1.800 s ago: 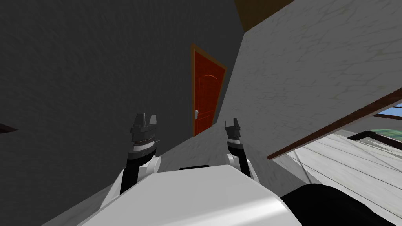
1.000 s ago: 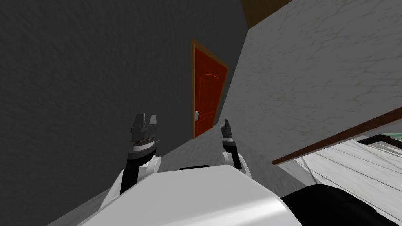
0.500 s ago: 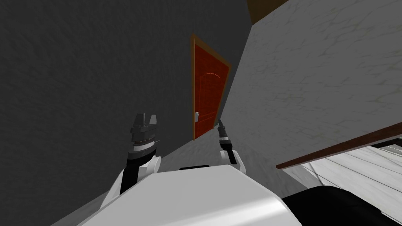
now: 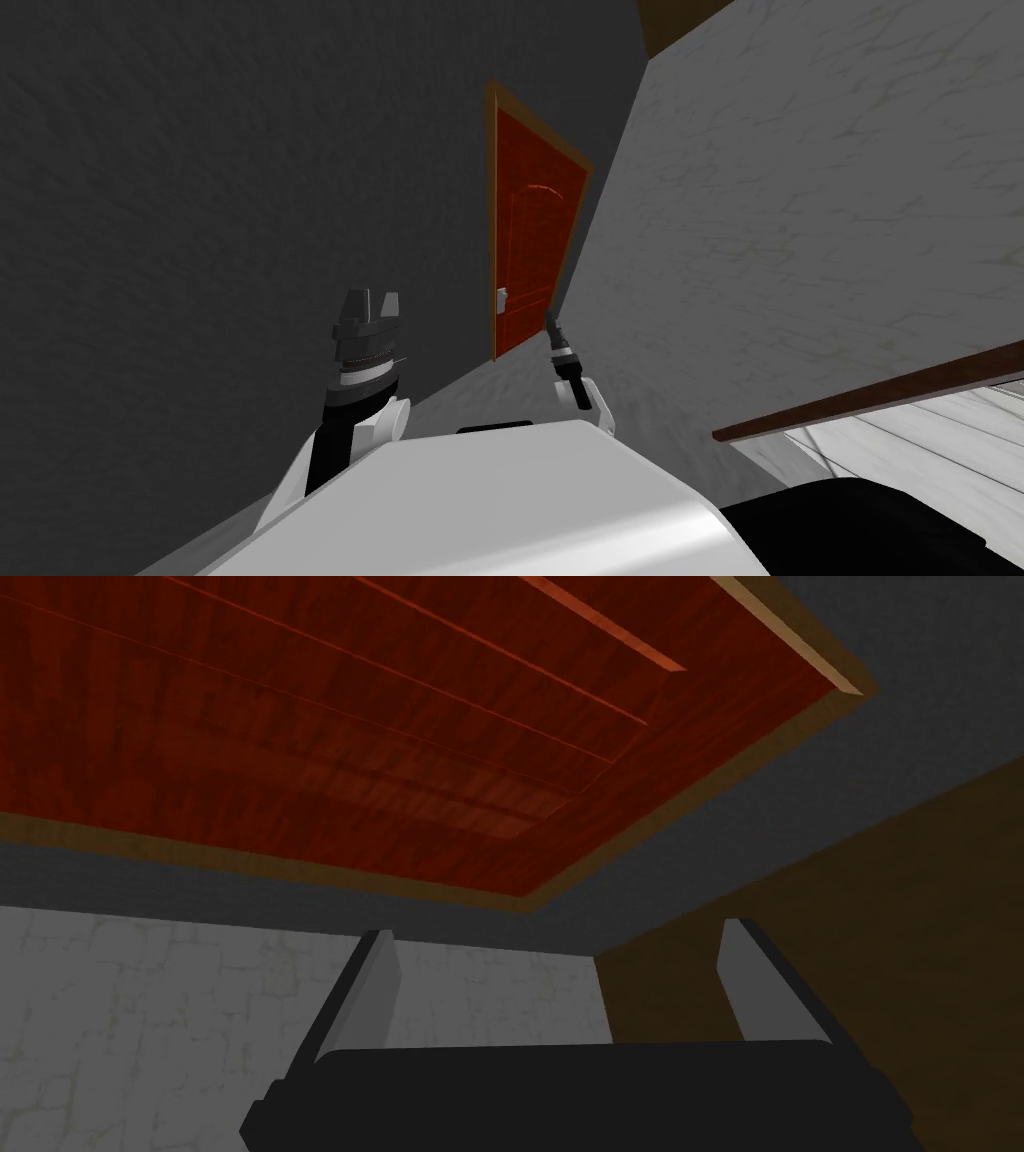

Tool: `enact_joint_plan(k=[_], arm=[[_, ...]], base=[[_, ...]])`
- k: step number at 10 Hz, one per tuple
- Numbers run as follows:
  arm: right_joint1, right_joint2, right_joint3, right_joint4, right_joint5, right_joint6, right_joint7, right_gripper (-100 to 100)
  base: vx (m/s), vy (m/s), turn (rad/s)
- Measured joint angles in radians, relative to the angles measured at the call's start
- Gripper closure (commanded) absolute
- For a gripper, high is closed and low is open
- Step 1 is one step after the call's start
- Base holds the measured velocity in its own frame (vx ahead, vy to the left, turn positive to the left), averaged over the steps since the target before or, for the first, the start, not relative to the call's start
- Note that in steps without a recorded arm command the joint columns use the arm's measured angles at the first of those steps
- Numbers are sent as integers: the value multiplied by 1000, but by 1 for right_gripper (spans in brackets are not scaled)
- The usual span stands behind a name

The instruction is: Pull the door open

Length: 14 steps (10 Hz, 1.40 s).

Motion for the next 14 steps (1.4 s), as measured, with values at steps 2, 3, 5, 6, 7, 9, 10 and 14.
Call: enact_joint_plan(k=[2,3,5,6,7,9,10,14], arm=[[-41,-5,13,70,40,-5,59,-100],[-55,-15,16,102,58,-9,85,-100],[-96,-22,30,166,100,-6,141,-100],[-111,-29,36,195,119,-7,168,-100],[-121,-30,40,213,129,-5,184,-100],[-152,-35,48,272,160,-8,228,-100],[-170,-39,53,307,178,-11,255,-100],[-227,-57,76,400,243,-3,343,-100]], base=[[106,-11,27],[96,-25,26],[92,-16,27],[65,-11,6],[57,-13,13],[79,-27,27],[96,-26,24],[85,-12,17]])
